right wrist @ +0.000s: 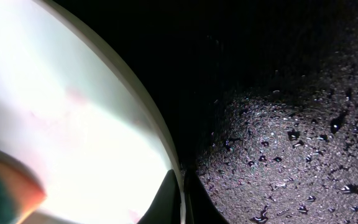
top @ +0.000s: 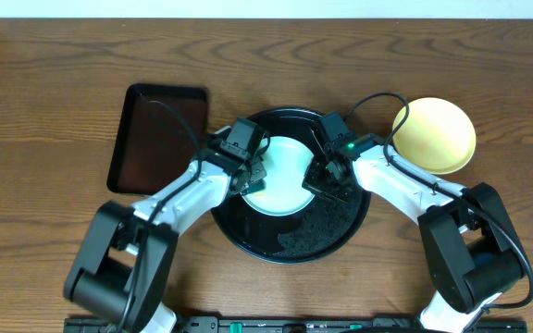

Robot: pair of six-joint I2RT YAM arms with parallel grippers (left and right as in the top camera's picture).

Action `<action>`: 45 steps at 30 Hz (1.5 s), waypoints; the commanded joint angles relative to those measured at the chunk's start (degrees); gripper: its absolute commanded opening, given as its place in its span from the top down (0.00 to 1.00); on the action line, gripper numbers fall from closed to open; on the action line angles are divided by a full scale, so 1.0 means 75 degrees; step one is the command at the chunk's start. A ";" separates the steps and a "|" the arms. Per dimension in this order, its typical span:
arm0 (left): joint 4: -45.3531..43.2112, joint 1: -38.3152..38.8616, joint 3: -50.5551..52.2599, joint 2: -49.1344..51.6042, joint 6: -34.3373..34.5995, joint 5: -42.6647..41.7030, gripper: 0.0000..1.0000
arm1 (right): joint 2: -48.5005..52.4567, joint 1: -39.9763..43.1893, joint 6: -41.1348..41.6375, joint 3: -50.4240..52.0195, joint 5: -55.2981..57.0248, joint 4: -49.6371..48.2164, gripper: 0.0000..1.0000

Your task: Clean dirty plates on tray and stack at the side

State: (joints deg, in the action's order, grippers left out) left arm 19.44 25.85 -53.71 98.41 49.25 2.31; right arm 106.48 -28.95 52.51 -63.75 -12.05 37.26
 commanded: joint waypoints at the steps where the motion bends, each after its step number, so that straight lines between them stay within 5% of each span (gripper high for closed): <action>1: 0.0213 -0.0358 0.0192 -0.0565 -0.0522 0.2025 0.92 | 0.0140 -0.0023 -0.0122 0.0009 0.0431 0.0239 0.99; 15: 0.0778 -0.0411 0.0192 -0.2404 -0.0758 0.1941 0.92 | -0.0291 -0.0055 -0.1789 -0.0446 0.0924 0.0580 0.99; 24: 0.0877 -0.1533 0.0195 -0.2439 -0.1647 0.0527 0.92 | -0.1218 -0.0332 -0.2780 -0.1358 0.2337 0.1553 0.99; 45: 0.1209 -0.2081 0.0280 -0.2430 -0.1652 0.0434 0.92 | -0.2710 -0.2087 -0.4657 -0.1408 0.6126 0.1571 0.99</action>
State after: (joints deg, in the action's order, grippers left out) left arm 28.34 10.55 -52.40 80.62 37.45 5.87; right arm 87.35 -43.13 21.71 -73.25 25.87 49.23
